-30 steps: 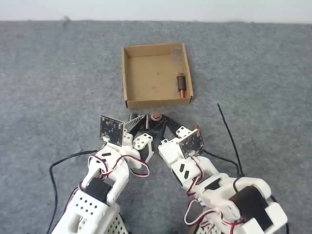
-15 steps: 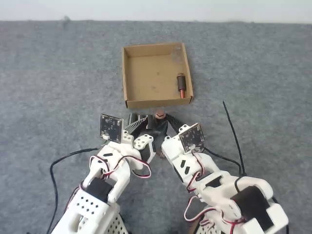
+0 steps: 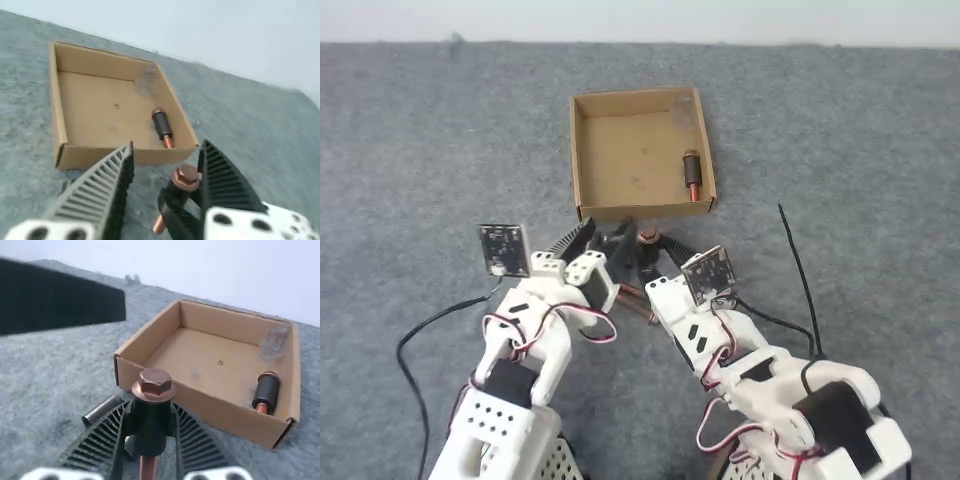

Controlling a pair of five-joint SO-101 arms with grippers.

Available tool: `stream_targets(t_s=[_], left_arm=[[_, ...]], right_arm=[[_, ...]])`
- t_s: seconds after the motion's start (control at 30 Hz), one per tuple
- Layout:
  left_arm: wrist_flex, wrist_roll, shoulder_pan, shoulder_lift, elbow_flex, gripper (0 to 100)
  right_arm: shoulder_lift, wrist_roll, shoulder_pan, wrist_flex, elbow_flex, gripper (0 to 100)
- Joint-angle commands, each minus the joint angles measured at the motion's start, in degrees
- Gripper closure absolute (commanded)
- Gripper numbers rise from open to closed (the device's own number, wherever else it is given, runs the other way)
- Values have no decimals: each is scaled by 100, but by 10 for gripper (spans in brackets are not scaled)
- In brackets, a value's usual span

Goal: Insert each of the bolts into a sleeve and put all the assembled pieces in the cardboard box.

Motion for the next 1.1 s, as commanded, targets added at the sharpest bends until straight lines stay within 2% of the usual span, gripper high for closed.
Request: stream_targets(t_s=[0.0,0.2,0.4,0.53,0.73,1.07], left_arm=[[-176,114,-281,-26,-338,797],[-149,88,-642,-26,-215,814],[-149,-18,-1046,-26,101,995],[-44,-686,-1407,-9,365,986],[923,-1301,-2066,-26,356,989],[1468,-2127,-2040,-18,347,989]], right_arm=[[-259,-62,84,13,-352,992],[-268,-53,356,13,-352,992],[-268,-18,409,13,-352,992],[-286,-9,426,13,-325,992],[-312,-9,637,48,-343,992],[-330,-9,1367,40,-897,992]])
